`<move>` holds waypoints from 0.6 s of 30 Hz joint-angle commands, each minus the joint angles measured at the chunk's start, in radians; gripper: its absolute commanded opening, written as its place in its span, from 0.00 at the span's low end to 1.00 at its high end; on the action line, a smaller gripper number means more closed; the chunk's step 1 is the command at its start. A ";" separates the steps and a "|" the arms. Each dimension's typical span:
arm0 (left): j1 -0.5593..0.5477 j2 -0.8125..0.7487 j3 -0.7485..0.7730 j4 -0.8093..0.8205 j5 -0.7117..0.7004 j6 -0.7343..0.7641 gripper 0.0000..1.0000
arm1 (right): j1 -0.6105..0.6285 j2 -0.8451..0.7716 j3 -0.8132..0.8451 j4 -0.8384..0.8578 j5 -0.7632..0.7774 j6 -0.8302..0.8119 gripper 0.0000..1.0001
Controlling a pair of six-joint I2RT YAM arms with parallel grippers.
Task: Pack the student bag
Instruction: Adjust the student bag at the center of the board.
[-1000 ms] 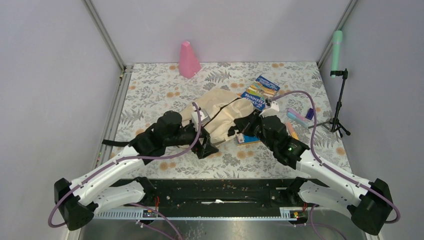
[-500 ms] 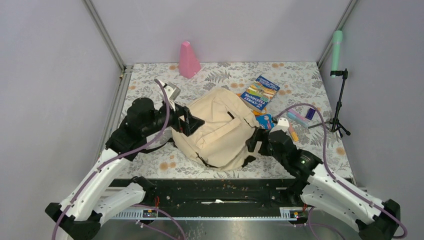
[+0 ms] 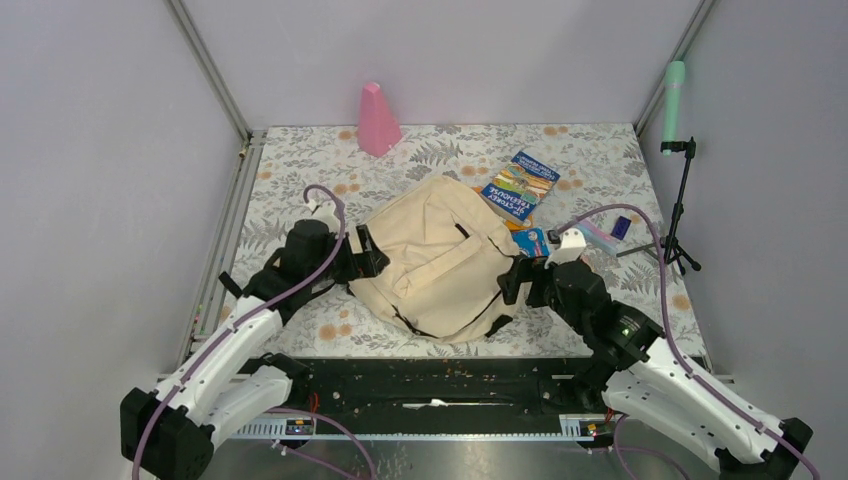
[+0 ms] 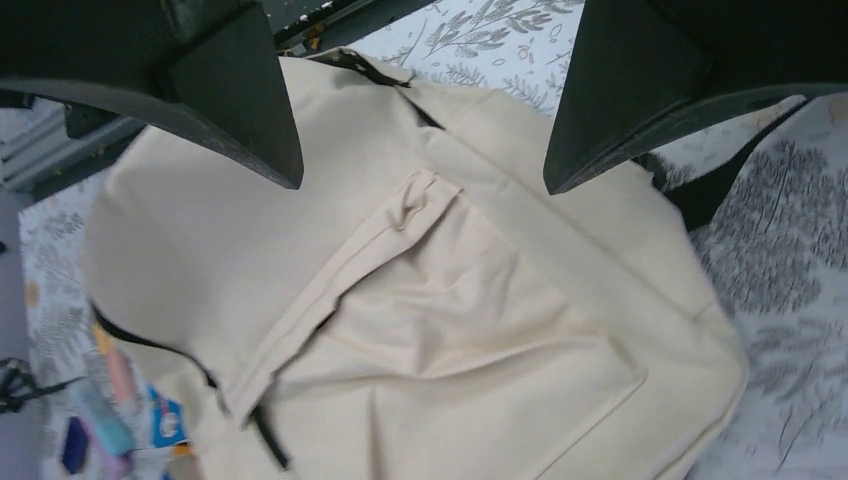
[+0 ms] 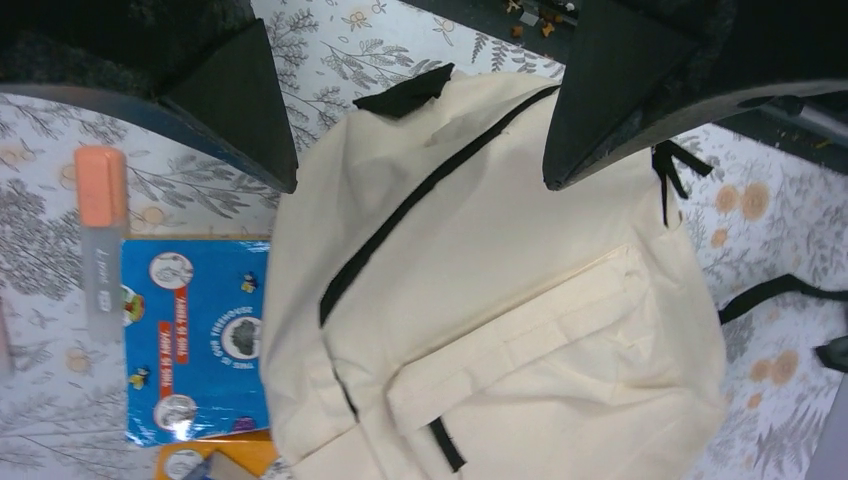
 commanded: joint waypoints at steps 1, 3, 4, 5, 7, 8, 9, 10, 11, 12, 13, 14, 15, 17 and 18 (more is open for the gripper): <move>0.004 -0.023 -0.115 0.099 -0.141 -0.109 0.94 | -0.002 0.052 0.042 0.117 -0.153 -0.087 0.99; 0.004 -0.012 -0.157 0.103 -0.181 -0.130 0.94 | 0.000 0.079 0.049 0.159 -0.247 -0.110 0.95; 0.004 -0.008 -0.175 0.111 -0.186 -0.141 0.94 | 0.005 0.094 0.057 0.173 -0.281 -0.118 0.93; 0.004 -0.007 -0.195 0.126 -0.183 -0.153 0.94 | 0.014 0.107 0.061 0.186 -0.308 -0.130 0.92; 0.004 -0.006 -0.234 0.173 -0.168 -0.185 0.94 | 0.054 0.124 0.063 0.230 -0.321 -0.151 0.89; 0.004 -0.004 -0.252 0.201 -0.159 -0.198 0.94 | 0.070 0.130 0.059 0.249 -0.324 -0.158 0.89; 0.004 0.004 -0.263 0.217 -0.156 -0.205 0.94 | 0.083 0.141 0.057 0.267 -0.329 -0.161 0.89; 0.004 0.014 -0.267 0.225 -0.160 -0.209 0.93 | 0.091 0.150 0.056 0.280 -0.333 -0.155 0.88; 0.004 0.027 -0.266 0.222 -0.169 -0.210 0.92 | 0.097 0.162 0.056 0.295 -0.337 -0.147 0.87; 0.004 0.040 -0.260 0.217 -0.183 -0.208 0.91 | 0.102 0.174 0.054 0.309 -0.358 -0.136 0.86; 0.004 0.051 -0.259 0.213 -0.198 -0.205 0.89 | 0.108 0.183 0.049 0.325 -0.371 -0.126 0.85; 0.004 0.062 -0.260 0.212 -0.210 -0.205 0.87 | 0.114 0.191 0.043 0.343 -0.378 -0.113 0.84; 0.004 0.071 -0.263 0.214 -0.220 -0.208 0.86 | 0.122 0.198 0.036 0.358 -0.383 -0.105 0.84; 0.005 0.084 -0.274 0.224 -0.228 -0.222 0.86 | 0.141 0.211 0.028 0.376 -0.381 -0.101 0.84; 0.004 0.089 -0.281 0.231 -0.228 -0.228 0.86 | 0.153 0.218 0.028 0.377 -0.376 -0.104 0.85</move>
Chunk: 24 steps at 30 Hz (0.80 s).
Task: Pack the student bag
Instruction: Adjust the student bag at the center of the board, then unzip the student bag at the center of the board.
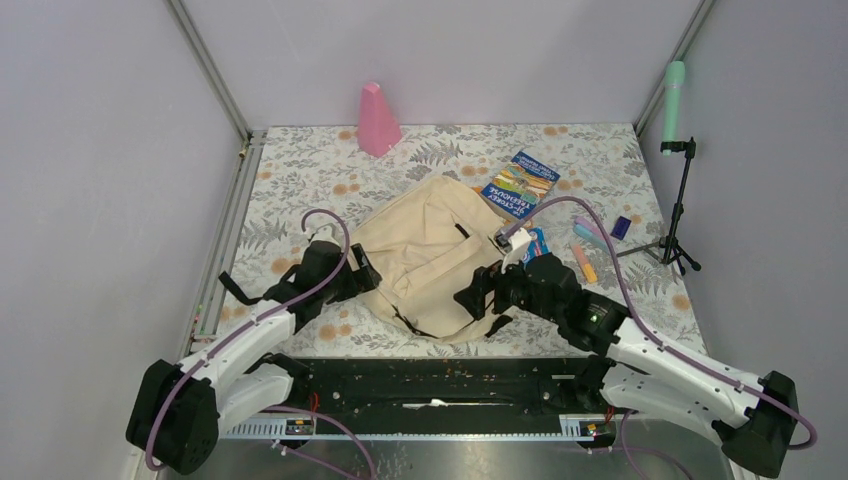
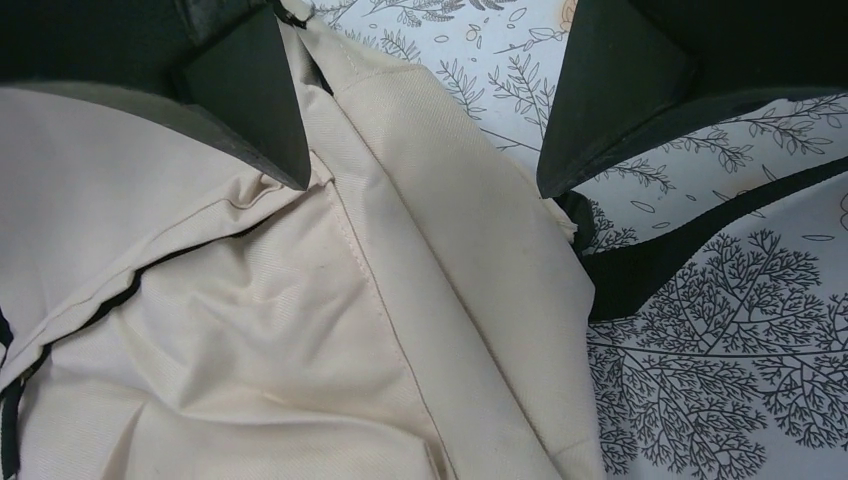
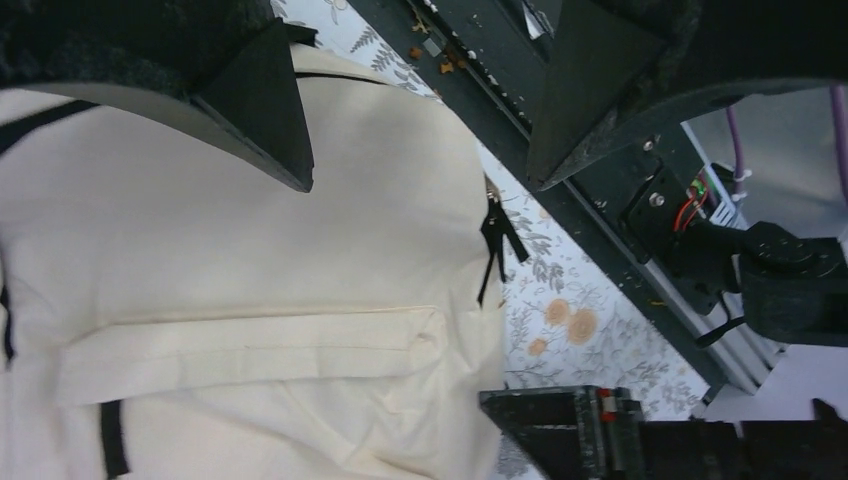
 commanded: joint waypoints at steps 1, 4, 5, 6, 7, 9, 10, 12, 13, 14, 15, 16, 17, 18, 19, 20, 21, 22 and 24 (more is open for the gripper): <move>0.004 0.021 -0.020 0.086 -0.053 -0.038 0.86 | 0.053 0.026 0.017 0.091 -0.022 0.001 0.87; 0.003 0.040 -0.032 0.094 -0.063 -0.039 0.87 | 0.113 0.043 0.033 0.082 0.019 -0.031 0.90; 0.002 0.048 -0.038 0.105 -0.063 -0.040 0.87 | 0.132 0.057 0.037 0.083 0.034 -0.042 0.90; 0.002 0.053 -0.047 0.127 -0.059 -0.042 0.86 | 0.153 0.072 0.044 0.084 0.043 -0.051 0.90; 0.004 0.064 -0.058 0.150 -0.053 -0.050 0.82 | 0.165 0.094 0.052 0.086 0.048 -0.059 0.90; 0.004 0.087 -0.076 0.196 -0.044 -0.066 0.73 | 0.191 0.147 0.072 0.096 0.055 -0.072 0.89; 0.004 0.103 -0.077 0.211 -0.045 -0.073 0.70 | 0.207 0.176 0.083 0.100 0.062 -0.081 0.88; 0.004 0.133 -0.071 0.222 -0.061 -0.079 0.65 | 0.249 0.236 0.107 0.136 0.098 -0.096 0.87; 0.004 0.144 -0.065 0.220 -0.072 -0.079 0.61 | 0.272 0.265 0.119 0.149 0.123 -0.097 0.86; 0.004 0.151 -0.063 0.219 -0.082 -0.076 0.56 | 0.290 0.296 0.131 0.168 0.140 -0.095 0.85; 0.004 0.156 -0.061 0.220 -0.090 -0.073 0.53 | 0.302 0.322 0.136 0.193 0.142 -0.090 0.85; 0.004 0.158 -0.062 0.224 -0.094 -0.070 0.50 | 0.310 0.352 0.142 0.220 0.140 -0.083 0.84; 0.004 0.157 -0.061 0.225 -0.098 -0.068 0.46 | 0.316 0.383 0.149 0.245 0.139 -0.072 0.83; 0.004 0.155 -0.060 0.227 -0.100 -0.063 0.43 | 0.319 0.410 0.157 0.265 0.136 -0.062 0.81; 0.004 0.157 -0.060 0.226 -0.101 -0.059 0.42 | 0.319 0.440 0.166 0.283 0.134 -0.052 0.80; 0.004 0.159 -0.058 0.225 -0.102 -0.055 0.42 | 0.320 0.466 0.180 0.290 0.139 -0.041 0.78; 0.004 0.161 -0.056 0.221 -0.104 -0.051 0.42 | 0.319 0.501 0.201 0.292 0.158 -0.028 0.76; 0.004 0.162 -0.056 0.220 -0.105 -0.049 0.42 | 0.319 0.528 0.219 0.291 0.178 -0.017 0.75; 0.004 0.166 -0.058 0.223 -0.105 -0.049 0.42 | 0.319 0.582 0.265 0.268 0.205 -0.005 0.74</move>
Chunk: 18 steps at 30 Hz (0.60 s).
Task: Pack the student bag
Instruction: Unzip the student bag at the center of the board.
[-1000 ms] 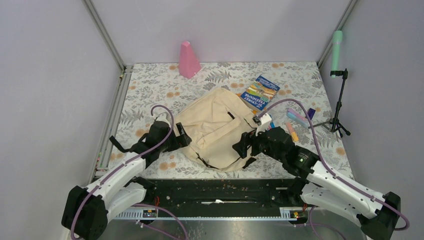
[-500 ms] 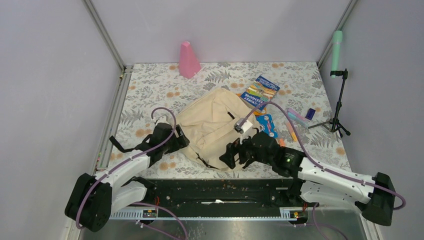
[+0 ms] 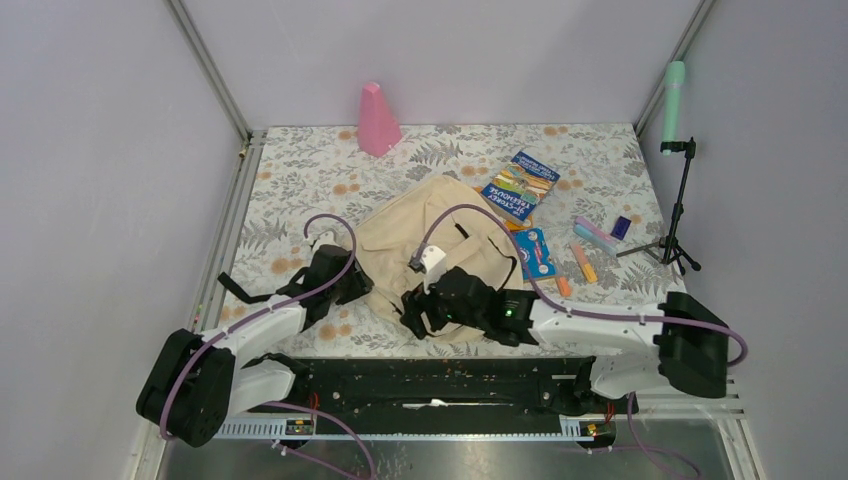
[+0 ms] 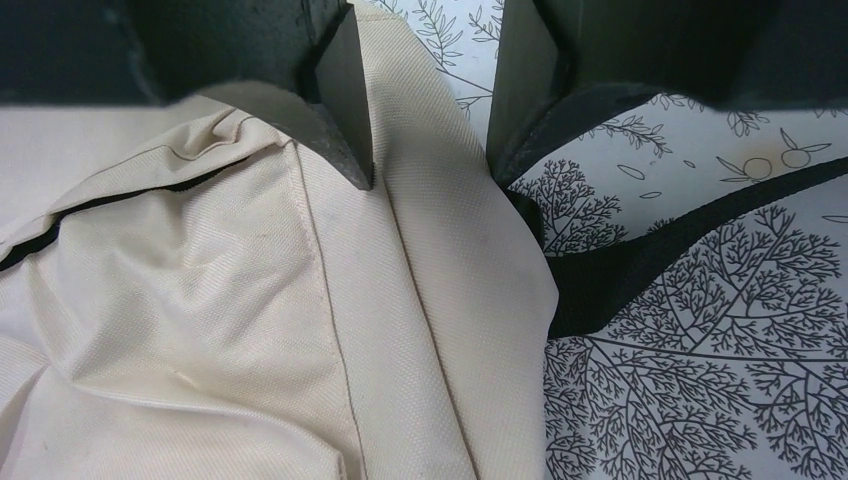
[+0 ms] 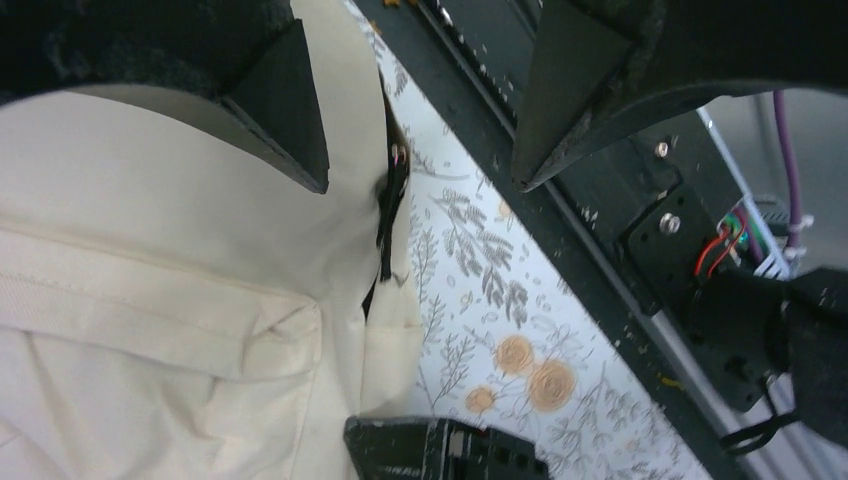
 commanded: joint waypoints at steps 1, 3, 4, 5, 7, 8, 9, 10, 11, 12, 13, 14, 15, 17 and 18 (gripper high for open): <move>0.004 0.012 0.007 0.044 -0.037 0.016 0.42 | 0.007 0.100 0.126 0.039 0.094 0.044 0.72; 0.004 0.012 0.005 0.052 -0.032 0.014 0.41 | 0.007 0.150 0.153 0.015 0.118 0.064 0.69; 0.004 0.013 0.002 0.053 -0.031 0.013 0.41 | 0.006 0.168 0.159 0.009 0.130 0.077 0.68; 0.004 0.013 0.001 0.054 -0.031 0.013 0.41 | 0.006 0.185 0.164 0.002 0.140 0.091 0.67; 0.004 0.013 -0.001 0.053 -0.031 0.016 0.41 | 0.006 0.203 0.167 -0.004 0.154 0.116 0.66; 0.004 0.013 -0.002 0.052 -0.031 0.016 0.41 | 0.006 0.208 0.165 -0.003 0.162 0.130 0.65; 0.004 0.013 -0.003 0.051 -0.030 0.015 0.41 | 0.006 0.215 0.165 -0.003 0.168 0.142 0.63; 0.004 0.012 -0.005 0.050 -0.031 0.015 0.41 | 0.005 0.223 0.165 -0.004 0.169 0.149 0.62; 0.004 0.011 -0.008 0.051 -0.030 0.014 0.40 | 0.004 0.234 0.167 -0.004 0.165 0.153 0.61; 0.004 0.010 -0.011 0.052 -0.031 0.013 0.40 | 0.004 0.243 0.169 -0.005 0.159 0.155 0.59; 0.004 0.009 -0.014 0.053 -0.031 0.013 0.40 | 0.004 0.255 0.172 -0.006 0.149 0.157 0.58; 0.004 0.009 -0.016 0.053 -0.032 0.013 0.40 | 0.004 0.269 0.173 -0.005 0.144 0.160 0.57; 0.004 0.009 -0.017 0.052 -0.032 0.013 0.40 | 0.004 0.278 0.176 -0.004 0.139 0.161 0.56; 0.004 0.006 -0.017 0.049 -0.034 0.013 0.40 | 0.004 0.296 0.183 -0.002 0.133 0.167 0.52; 0.004 0.006 -0.018 0.049 -0.035 0.013 0.40 | 0.004 0.302 0.188 -0.001 0.130 0.166 0.50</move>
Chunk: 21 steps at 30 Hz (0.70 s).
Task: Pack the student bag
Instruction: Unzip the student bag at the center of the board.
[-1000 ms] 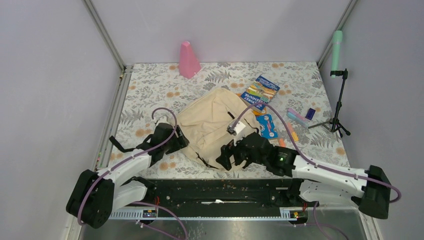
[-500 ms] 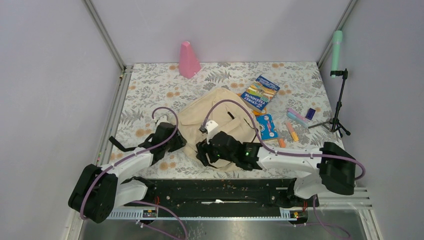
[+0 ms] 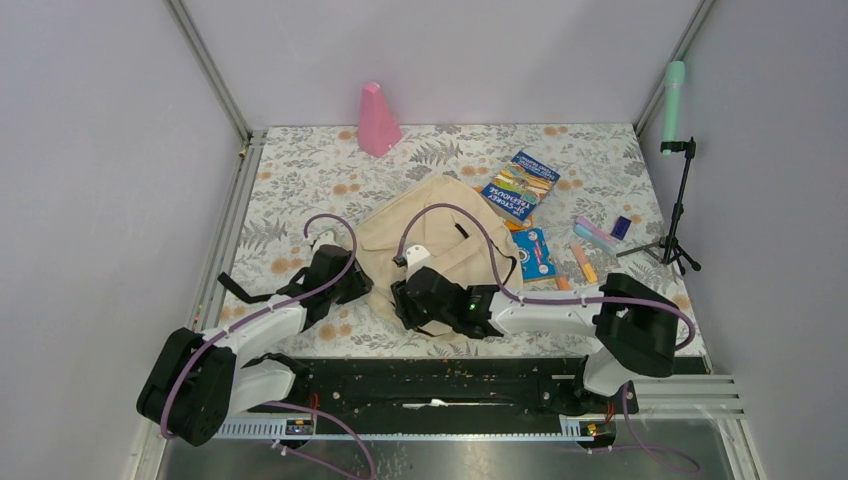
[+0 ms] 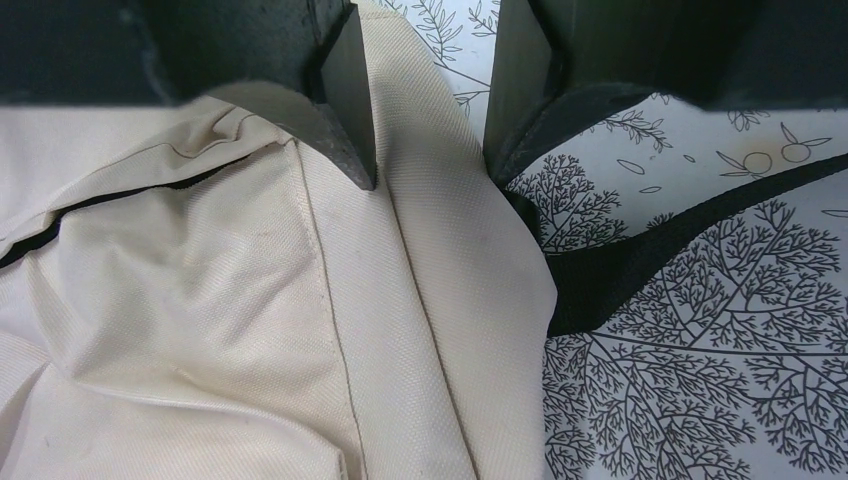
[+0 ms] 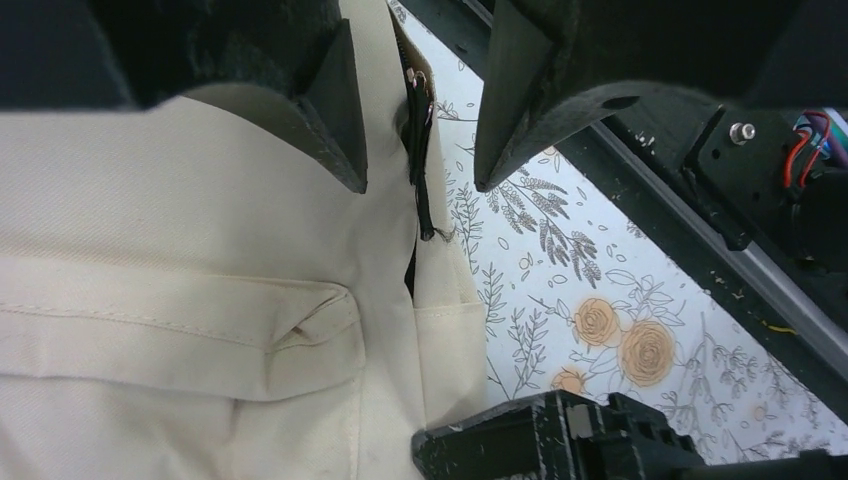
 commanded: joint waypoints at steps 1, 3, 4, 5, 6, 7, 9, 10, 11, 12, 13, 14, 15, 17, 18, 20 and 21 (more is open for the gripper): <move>0.004 -0.002 -0.014 0.032 -0.032 0.011 0.40 | 0.004 0.034 0.050 0.010 0.005 0.028 0.48; 0.004 -0.003 -0.012 0.029 -0.035 0.011 0.40 | 0.004 0.041 0.051 0.010 0.011 0.029 0.45; 0.004 -0.004 -0.009 0.028 -0.036 0.013 0.40 | 0.004 0.043 0.051 0.010 0.013 0.028 0.42; 0.004 -0.003 -0.005 0.024 -0.036 0.015 0.40 | 0.004 0.045 0.051 0.011 0.014 0.027 0.39; 0.004 -0.004 -0.002 0.020 -0.035 0.018 0.40 | 0.004 0.046 0.051 0.010 0.014 0.024 0.35; 0.004 -0.003 0.003 0.016 -0.036 0.021 0.39 | 0.004 0.045 0.051 0.010 0.014 0.022 0.30; 0.004 -0.001 0.009 0.011 -0.038 0.028 0.36 | 0.004 0.047 0.051 0.010 0.011 0.017 0.16; 0.004 0.000 0.011 0.012 -0.041 0.031 0.34 | 0.004 0.046 0.051 0.010 0.009 0.016 0.09; 0.004 0.003 0.014 0.012 -0.042 0.033 0.32 | 0.004 0.045 0.051 0.010 0.005 0.012 0.03; 0.004 0.007 0.015 0.014 -0.042 0.034 0.29 | 0.004 0.042 0.051 0.010 0.001 0.009 0.00; 0.004 0.012 0.016 0.017 -0.041 0.035 0.27 | 0.004 0.041 0.050 0.012 -0.002 0.002 0.00; 0.004 0.018 0.016 0.021 -0.042 0.033 0.21 | 0.005 0.036 0.048 0.012 -0.006 -0.005 0.00; 0.004 0.025 0.016 0.027 -0.044 0.032 0.15 | 0.004 0.032 0.046 0.013 -0.013 -0.012 0.00; 0.004 0.040 0.023 0.030 -0.051 0.033 0.07 | 0.004 0.016 0.038 0.020 -0.028 -0.029 0.00; 0.004 0.048 0.029 0.029 -0.054 0.034 0.05 | 0.004 0.006 0.033 0.027 -0.038 -0.036 0.00; 0.006 0.059 0.041 0.030 -0.060 0.038 0.00 | 0.005 -0.015 0.013 0.050 -0.066 -0.055 0.00; 0.007 0.063 0.046 0.032 -0.062 0.041 0.00 | 0.004 -0.026 0.003 0.067 -0.085 -0.064 0.00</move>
